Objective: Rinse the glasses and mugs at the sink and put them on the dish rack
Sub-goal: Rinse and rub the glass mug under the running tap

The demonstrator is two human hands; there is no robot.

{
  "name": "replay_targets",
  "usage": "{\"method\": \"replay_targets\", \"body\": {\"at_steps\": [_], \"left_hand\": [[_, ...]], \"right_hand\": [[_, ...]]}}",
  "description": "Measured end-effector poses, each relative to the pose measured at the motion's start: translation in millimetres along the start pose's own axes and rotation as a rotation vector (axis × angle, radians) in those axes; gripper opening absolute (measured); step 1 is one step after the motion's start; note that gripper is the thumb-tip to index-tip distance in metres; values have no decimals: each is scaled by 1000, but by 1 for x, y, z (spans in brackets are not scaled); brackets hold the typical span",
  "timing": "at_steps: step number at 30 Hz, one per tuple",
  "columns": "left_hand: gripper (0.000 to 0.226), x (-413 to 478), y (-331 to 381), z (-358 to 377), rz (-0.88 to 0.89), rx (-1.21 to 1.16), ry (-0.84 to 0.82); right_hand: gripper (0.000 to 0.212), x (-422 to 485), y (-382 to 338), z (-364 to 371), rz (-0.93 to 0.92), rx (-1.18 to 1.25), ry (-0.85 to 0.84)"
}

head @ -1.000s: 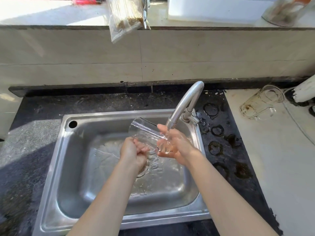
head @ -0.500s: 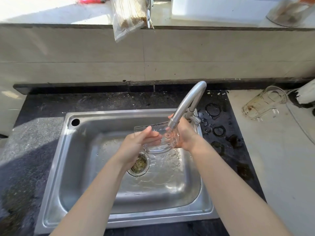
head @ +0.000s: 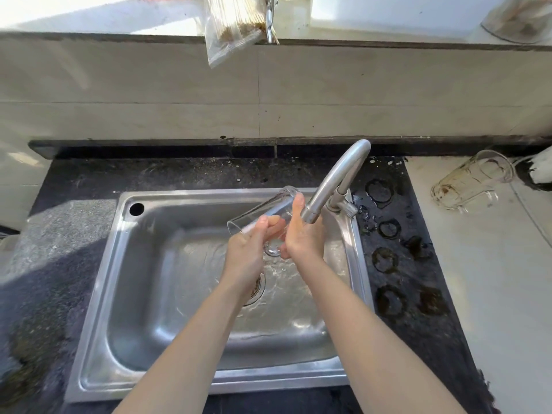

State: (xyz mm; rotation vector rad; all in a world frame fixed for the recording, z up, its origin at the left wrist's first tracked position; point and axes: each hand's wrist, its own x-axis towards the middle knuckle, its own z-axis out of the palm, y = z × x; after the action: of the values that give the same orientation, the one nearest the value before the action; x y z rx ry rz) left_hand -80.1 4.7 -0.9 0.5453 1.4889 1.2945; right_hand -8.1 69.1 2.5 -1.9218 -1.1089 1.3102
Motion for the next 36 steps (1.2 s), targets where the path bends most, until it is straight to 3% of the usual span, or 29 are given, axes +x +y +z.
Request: {"method": "replay_targets", "body": {"at_steps": [3, 6, 7, 10, 12, 16, 21, 23, 27, 29, 31, 32, 34, 36], "left_hand": [[31, -3, -2, -3, 3, -32, -47], [29, -7, -5, -3, -57, -135, -85], [28, -8, -7, -3, -69, -151, -88], [29, -6, -7, -4, -75, -178, -71], [29, -3, -6, -3, -68, -235, -37], [29, -1, -6, 1, -61, -245, -33], [28, -7, -12, 1, -34, -135, -49], [30, -7, -11, 1, -14, -129, -71], [37, -8, -5, 4, 2, -72, -158], [37, -8, -3, 2, -2, 7, -203], [36, -9, -1, -1, -16, 52, -250], [36, -10, 0, -4, -38, 37, -258], [37, -9, 2, -11, -93, -22, -256], [42, -4, 6, -17, -153, -47, -220]], "right_hand": [[31, -4, -5, -1, 26, 109, -22], [11, -9, -11, -3, 204, 514, -45], [23, -10, -11, -3, 265, 605, -44], [30, -12, -5, 4, 291, 697, -38], [24, -20, 6, 13, 164, 579, -23], [24, -31, 36, 14, -186, 114, 8], [37, -4, 33, -2, -57, -99, -46], [37, -11, 29, -4, -211, -231, -22], [70, -23, 29, -5, -365, -411, -38], [59, -12, 23, -10, -289, -385, -24], [21, 6, 14, -20, -142, -132, -3], [16, 14, 10, -26, -76, 16, -58], [20, 21, 9, -38, 81, 244, -313], [30, 20, 3, -50, 238, 311, -581]]}}
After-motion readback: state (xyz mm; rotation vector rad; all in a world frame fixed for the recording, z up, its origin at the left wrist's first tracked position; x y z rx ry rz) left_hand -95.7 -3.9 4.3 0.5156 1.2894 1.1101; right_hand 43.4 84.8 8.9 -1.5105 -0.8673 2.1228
